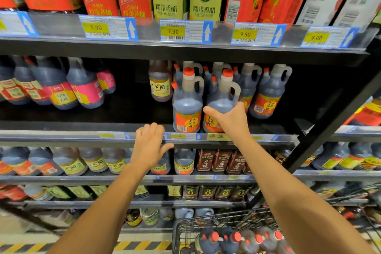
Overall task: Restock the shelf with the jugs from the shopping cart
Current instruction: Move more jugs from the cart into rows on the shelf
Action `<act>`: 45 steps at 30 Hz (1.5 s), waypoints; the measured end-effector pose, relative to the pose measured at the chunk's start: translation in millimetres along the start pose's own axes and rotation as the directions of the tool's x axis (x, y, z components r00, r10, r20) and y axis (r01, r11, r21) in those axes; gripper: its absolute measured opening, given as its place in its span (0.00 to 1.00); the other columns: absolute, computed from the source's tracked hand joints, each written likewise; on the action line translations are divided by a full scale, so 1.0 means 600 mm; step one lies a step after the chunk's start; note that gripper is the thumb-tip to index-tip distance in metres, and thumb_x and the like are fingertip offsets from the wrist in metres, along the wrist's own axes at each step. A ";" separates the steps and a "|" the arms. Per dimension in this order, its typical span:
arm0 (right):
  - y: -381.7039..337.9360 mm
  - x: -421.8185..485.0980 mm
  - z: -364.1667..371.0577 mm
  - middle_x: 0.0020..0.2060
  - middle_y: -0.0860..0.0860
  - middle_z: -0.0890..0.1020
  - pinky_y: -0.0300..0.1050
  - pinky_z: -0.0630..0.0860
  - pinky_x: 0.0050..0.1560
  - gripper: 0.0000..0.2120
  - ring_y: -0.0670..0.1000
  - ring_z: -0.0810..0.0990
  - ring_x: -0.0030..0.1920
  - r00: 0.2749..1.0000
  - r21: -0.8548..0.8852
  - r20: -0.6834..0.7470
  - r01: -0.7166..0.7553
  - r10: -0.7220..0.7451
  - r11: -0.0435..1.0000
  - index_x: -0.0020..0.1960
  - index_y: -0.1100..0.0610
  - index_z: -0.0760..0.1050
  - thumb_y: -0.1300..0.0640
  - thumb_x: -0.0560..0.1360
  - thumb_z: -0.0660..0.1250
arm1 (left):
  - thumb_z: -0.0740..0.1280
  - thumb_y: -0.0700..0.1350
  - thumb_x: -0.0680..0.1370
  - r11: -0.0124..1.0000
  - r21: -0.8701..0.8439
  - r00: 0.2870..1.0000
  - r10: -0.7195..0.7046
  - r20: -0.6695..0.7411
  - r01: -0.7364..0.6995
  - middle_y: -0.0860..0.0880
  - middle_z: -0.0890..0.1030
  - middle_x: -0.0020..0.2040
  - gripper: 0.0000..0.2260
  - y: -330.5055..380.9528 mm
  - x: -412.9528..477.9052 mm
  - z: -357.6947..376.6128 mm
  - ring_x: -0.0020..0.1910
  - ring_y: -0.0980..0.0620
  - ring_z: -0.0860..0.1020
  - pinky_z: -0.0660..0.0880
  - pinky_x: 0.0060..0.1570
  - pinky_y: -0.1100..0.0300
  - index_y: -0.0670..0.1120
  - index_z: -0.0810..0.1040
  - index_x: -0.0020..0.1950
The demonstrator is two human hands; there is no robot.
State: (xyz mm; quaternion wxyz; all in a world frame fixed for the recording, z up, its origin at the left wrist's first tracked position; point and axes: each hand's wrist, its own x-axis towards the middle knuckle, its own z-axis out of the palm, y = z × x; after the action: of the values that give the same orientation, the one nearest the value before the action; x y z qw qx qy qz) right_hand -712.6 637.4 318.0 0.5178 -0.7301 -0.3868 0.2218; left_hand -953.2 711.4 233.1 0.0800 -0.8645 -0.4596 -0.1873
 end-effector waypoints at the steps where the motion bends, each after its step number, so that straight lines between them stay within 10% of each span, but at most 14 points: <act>1: -0.001 -0.001 -0.001 0.57 0.50 0.72 0.47 0.74 0.54 0.43 0.52 0.74 0.59 1.000 -0.003 0.000 0.001 -0.001 1.000 0.69 0.60 0.64 0.41 0.65 0.82 | 0.73 0.60 0.72 1.000 -0.007 1.000 -0.006 0.005 0.006 0.48 0.73 0.42 0.20 0.001 0.000 -0.001 0.42 0.45 0.72 0.67 0.47 0.51 0.45 0.73 0.47; 9: 0.023 -0.042 -0.049 0.63 0.53 0.80 0.45 0.76 0.54 0.29 0.52 0.79 0.59 0.986 -0.233 0.153 0.095 -0.060 0.968 0.68 0.59 0.70 0.47 0.74 0.76 | 0.72 0.48 0.76 0.944 -0.328 0.999 -0.029 0.032 0.038 0.48 0.77 0.55 0.15 0.019 -0.012 -0.041 0.55 0.44 0.75 0.68 0.60 0.48 0.47 0.76 0.61; 12: 0.045 -0.082 -0.080 0.71 0.55 0.75 0.49 0.72 0.69 0.30 0.55 0.73 0.71 0.974 -0.468 0.163 0.217 -0.157 0.857 0.76 0.59 0.67 0.52 0.78 0.72 | 0.70 0.43 0.76 0.924 -0.381 0.999 0.031 -0.038 -0.043 0.48 0.77 0.55 0.12 0.046 -0.033 -0.059 0.54 0.45 0.75 0.72 0.55 0.49 0.46 0.77 0.60; 15: 0.078 -0.131 -0.111 0.66 0.57 0.78 0.52 0.73 0.63 0.23 0.58 0.77 0.64 0.957 -0.663 0.215 0.290 -0.196 0.690 0.73 0.59 0.72 0.53 0.80 0.68 | 0.70 0.42 0.75 0.915 -0.374 0.989 0.135 -0.065 -0.150 0.49 0.79 0.52 0.09 0.086 -0.064 -0.053 0.52 0.45 0.77 0.73 0.53 0.49 0.46 0.79 0.55; 26: 0.315 -0.326 -0.242 0.58 0.57 0.81 0.54 0.80 0.52 0.18 0.62 0.81 0.58 0.928 -0.895 0.277 0.155 0.249 0.419 0.65 0.57 0.76 0.50 0.79 0.65 | 0.68 0.42 0.74 0.871 -0.436 0.836 0.404 0.371 -0.227 0.48 0.79 0.42 0.04 0.297 -0.254 0.076 0.41 0.44 0.79 0.72 0.37 0.53 0.47 0.77 0.48; 31: 0.446 -0.393 -0.308 0.59 0.56 0.80 0.50 0.77 0.52 0.18 0.62 0.80 0.59 0.852 -0.902 0.328 0.155 0.407 0.403 0.67 0.55 0.73 0.50 0.80 0.64 | 0.60 0.46 0.79 0.922 -0.299 0.670 0.384 0.635 -0.245 0.46 0.78 0.57 0.11 0.389 -0.353 0.141 0.55 0.43 0.76 0.73 0.51 0.50 0.47 0.75 0.59; 41: 0.687 -0.453 -0.302 0.57 0.57 0.83 0.52 0.78 0.50 0.18 0.62 0.82 0.56 0.665 -0.803 0.523 0.177 0.532 0.569 0.65 0.55 0.76 0.50 0.78 0.68 | 0.63 0.48 0.76 0.977 -0.206 0.574 0.140 0.807 0.052 0.46 0.79 0.57 0.13 0.534 -0.518 0.240 0.54 0.40 0.79 0.79 0.48 0.48 0.47 0.75 0.59; 45: 0.733 -0.456 -0.273 0.44 0.57 0.86 0.46 0.80 0.44 0.15 0.58 0.85 0.45 0.687 -0.812 0.547 0.297 0.478 0.502 0.50 0.58 0.82 0.50 0.70 0.78 | 0.61 0.49 0.77 0.977 -0.152 0.520 0.053 0.853 0.149 0.47 0.78 0.58 0.14 0.558 -0.557 0.275 0.54 0.43 0.80 0.79 0.50 0.48 0.50 0.73 0.62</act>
State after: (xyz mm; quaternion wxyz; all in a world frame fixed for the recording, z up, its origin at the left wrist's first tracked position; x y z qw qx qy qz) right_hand -611.0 251.9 -51.2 -0.1256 -0.7571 -0.5688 0.2959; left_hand -805.1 317.9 -39.9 -0.2501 -0.8354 -0.4416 0.2111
